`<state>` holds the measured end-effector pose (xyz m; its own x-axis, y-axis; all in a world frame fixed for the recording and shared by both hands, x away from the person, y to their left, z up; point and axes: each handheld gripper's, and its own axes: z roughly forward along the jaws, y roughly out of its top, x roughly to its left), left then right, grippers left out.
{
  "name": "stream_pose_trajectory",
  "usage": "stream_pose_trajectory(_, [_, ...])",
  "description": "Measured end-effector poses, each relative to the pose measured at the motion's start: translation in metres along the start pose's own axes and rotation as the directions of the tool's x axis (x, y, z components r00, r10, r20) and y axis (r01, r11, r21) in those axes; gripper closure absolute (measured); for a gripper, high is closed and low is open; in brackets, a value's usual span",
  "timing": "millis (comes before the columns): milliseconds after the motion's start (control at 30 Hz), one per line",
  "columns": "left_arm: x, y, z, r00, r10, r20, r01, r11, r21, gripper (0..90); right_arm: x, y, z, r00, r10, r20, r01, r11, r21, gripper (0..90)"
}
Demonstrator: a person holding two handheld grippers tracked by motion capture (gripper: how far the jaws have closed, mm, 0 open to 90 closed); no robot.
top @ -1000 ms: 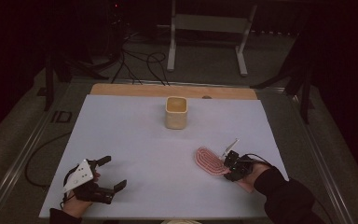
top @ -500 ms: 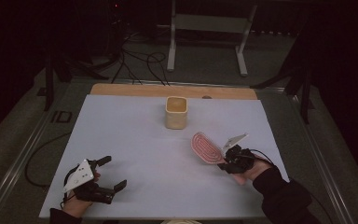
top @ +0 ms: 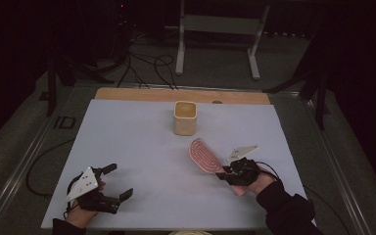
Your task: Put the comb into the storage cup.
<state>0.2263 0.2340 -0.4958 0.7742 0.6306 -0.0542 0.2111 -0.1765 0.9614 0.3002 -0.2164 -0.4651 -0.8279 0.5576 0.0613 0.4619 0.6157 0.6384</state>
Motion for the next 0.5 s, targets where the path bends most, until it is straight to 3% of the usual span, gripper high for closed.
stream_pose_trajectory(367, [0.0002, 0.0001, 0.0009, 1.0, -0.005, -0.001, 0.005, 1.0, -0.002, 0.2, 0.0038, -0.0031, -0.0001, 0.9999, -0.005, -0.009, 0.004, 0.993, -0.121, 70.2])
stream_pose_trajectory(500, [0.0001, 0.0002, 0.0007, 1.0, -0.008, -0.001, 0.008, 1.0, -0.003, 0.1, 0.0069, -0.004, -0.0007, 0.9997, -0.012, 0.02, 0.016, 0.987, -0.161, 70.2])
